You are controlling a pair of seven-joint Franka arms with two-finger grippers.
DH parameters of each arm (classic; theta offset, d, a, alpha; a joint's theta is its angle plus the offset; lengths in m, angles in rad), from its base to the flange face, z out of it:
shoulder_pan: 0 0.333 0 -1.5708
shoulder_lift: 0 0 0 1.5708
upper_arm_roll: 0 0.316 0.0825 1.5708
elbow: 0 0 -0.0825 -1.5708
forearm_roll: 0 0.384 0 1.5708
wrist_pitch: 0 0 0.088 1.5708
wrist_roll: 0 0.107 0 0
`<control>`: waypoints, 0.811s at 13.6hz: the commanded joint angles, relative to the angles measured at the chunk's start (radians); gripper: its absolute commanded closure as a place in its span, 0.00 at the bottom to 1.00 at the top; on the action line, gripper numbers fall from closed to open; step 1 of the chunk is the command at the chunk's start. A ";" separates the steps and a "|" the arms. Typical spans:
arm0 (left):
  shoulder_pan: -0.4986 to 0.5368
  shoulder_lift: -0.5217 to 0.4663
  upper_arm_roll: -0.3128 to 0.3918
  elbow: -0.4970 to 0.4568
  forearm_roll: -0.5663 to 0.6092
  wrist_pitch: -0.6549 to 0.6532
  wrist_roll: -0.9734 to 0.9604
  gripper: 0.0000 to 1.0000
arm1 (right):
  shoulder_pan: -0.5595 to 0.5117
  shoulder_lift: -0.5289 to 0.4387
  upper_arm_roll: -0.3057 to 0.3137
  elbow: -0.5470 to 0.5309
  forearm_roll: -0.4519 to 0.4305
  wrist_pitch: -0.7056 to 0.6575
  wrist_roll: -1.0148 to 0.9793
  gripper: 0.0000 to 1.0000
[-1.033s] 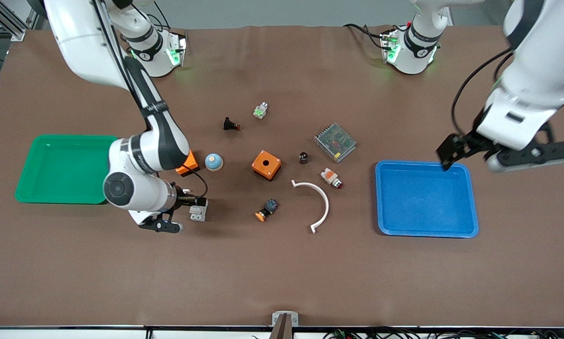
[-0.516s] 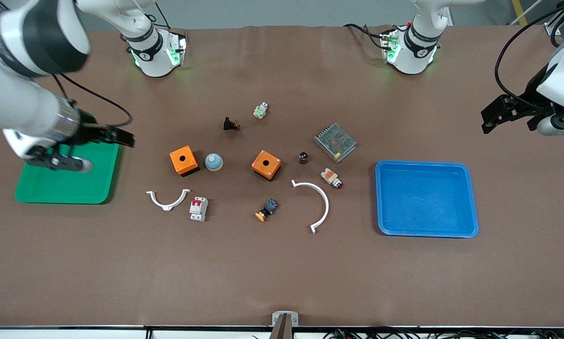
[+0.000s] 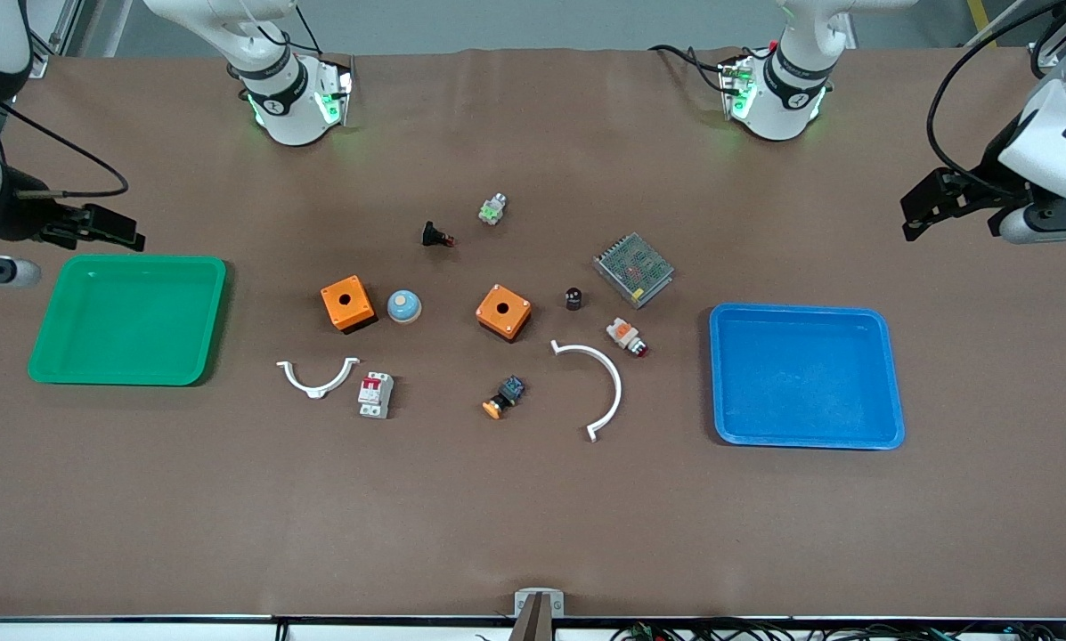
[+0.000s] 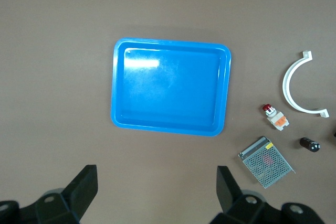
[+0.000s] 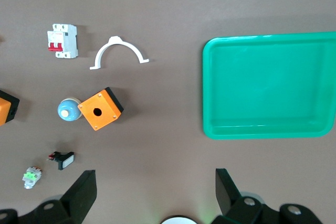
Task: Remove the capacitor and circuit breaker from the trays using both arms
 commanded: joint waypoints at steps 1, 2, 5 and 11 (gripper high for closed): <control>-0.020 -0.045 0.009 -0.040 -0.015 -0.005 -0.003 0.00 | -0.004 -0.059 0.012 0.032 -0.026 -0.019 -0.004 0.00; -0.021 -0.047 0.005 -0.039 -0.015 -0.011 -0.010 0.00 | -0.003 -0.039 0.012 0.094 -0.026 -0.025 0.001 0.00; -0.011 -0.048 -0.009 -0.037 -0.019 -0.013 -0.023 0.00 | -0.013 -0.031 0.012 0.144 -0.027 -0.075 -0.004 0.00; -0.008 -0.039 0.002 -0.005 -0.061 -0.039 0.003 0.00 | -0.013 -0.027 0.012 0.145 -0.029 -0.065 -0.005 0.00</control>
